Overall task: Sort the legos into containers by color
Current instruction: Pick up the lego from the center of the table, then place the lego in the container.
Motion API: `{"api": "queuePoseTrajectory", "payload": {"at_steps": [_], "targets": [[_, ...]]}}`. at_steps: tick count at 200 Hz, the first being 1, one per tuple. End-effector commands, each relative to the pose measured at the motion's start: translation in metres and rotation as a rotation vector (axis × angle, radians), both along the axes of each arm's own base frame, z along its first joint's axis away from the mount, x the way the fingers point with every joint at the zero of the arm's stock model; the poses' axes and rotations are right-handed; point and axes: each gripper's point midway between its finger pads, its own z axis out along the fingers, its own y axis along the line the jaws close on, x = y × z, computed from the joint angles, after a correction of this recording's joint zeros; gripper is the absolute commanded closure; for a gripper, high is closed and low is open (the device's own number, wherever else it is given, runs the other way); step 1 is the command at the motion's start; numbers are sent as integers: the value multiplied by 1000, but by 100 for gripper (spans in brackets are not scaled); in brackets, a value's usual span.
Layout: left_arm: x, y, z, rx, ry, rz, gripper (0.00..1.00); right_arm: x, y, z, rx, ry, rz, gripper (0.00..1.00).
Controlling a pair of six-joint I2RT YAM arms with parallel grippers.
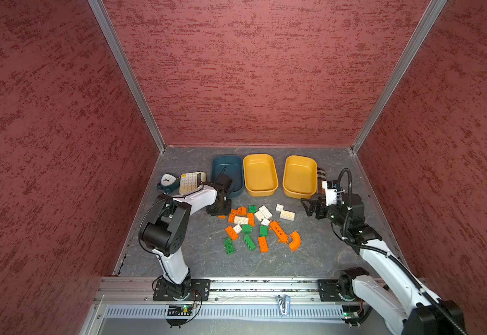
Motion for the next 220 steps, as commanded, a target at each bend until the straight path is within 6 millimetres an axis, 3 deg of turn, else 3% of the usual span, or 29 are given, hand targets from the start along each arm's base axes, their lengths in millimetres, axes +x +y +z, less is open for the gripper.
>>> {"api": "queuePoseTrajectory", "payload": {"at_steps": [1, 53, 96, 127, 159, 183, 220], "targets": [[-2, 0, -3, 18, 13, -17, 68, -1, 2, 3, 2, -25, 4, 1], [-8, -3, 30, -34, -30, -14, 69, -6, 14, 12, 55, -29, 72, 1], [6, -9, 82, -98, -121, -21, 68, -21, 46, 27, 195, -16, 256, 1], [39, -13, 110, -139, -188, -30, 68, -26, 60, 40, 241, -29, 325, 1], [86, -12, 121, -152, -238, -22, 68, -26, 74, 49, 249, -35, 369, 1], [123, -3, 120, -149, -273, 0, 68, -25, 84, 55, 246, -42, 392, 1], [161, 16, 100, -110, -272, 41, 68, -22, 96, 57, 239, -42, 405, 1]]}}
